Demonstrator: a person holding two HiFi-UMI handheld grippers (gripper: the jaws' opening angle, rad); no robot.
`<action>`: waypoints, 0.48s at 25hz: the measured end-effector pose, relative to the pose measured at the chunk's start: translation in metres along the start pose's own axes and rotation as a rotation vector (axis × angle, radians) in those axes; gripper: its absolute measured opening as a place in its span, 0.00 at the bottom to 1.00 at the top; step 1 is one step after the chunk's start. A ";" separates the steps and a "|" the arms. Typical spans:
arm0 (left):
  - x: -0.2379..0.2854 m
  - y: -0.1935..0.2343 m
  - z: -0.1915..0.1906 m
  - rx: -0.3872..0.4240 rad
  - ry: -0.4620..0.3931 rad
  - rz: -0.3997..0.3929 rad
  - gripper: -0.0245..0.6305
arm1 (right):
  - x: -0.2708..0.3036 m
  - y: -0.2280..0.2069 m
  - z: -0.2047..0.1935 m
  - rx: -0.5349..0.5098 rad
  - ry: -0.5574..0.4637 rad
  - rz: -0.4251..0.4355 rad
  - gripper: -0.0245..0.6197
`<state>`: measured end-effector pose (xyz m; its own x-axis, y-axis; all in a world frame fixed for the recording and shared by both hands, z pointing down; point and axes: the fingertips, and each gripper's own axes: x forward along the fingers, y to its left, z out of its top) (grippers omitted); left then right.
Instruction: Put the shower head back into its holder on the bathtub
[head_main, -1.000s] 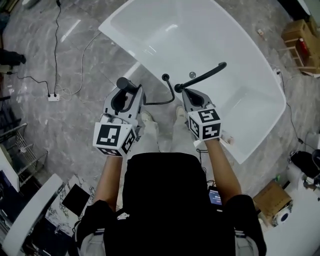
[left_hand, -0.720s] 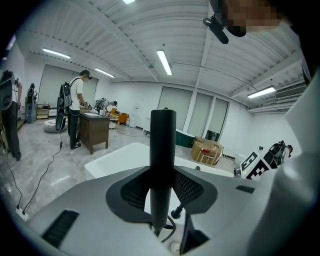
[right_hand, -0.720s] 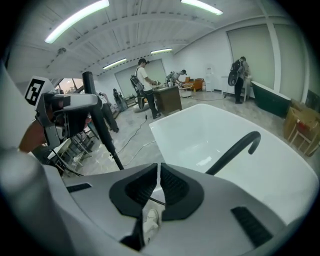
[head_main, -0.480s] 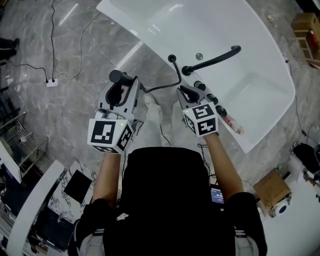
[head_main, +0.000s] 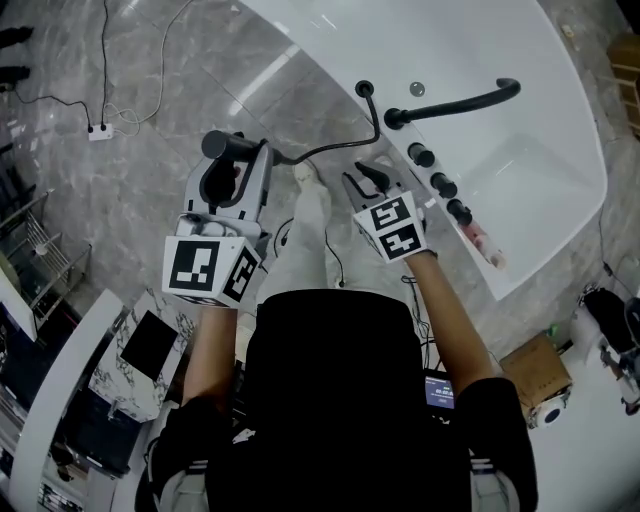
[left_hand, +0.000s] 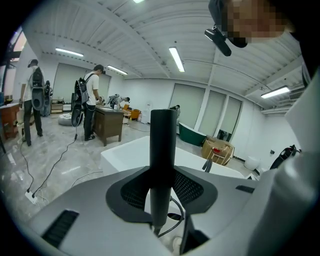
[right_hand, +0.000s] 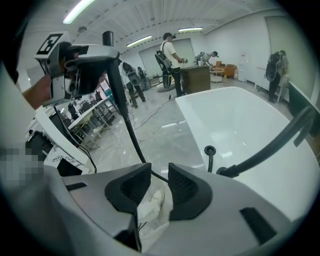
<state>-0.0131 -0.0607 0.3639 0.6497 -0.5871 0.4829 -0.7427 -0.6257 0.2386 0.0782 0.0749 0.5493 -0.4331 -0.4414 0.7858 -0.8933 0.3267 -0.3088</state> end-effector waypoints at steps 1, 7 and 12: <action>-0.002 0.005 -0.004 -0.014 0.001 0.009 0.26 | 0.007 0.004 -0.004 -0.014 0.013 0.011 0.19; -0.019 0.037 -0.023 -0.067 0.020 0.079 0.26 | 0.049 0.027 -0.014 -0.123 0.069 0.097 0.22; -0.038 0.064 -0.042 -0.087 0.027 0.142 0.26 | 0.077 0.048 -0.012 -0.217 0.101 0.166 0.23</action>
<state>-0.0917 -0.0566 0.3963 0.5337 -0.6516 0.5391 -0.8387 -0.4898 0.2382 0.0039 0.0668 0.6016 -0.5471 -0.2855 0.7869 -0.7601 0.5632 -0.3241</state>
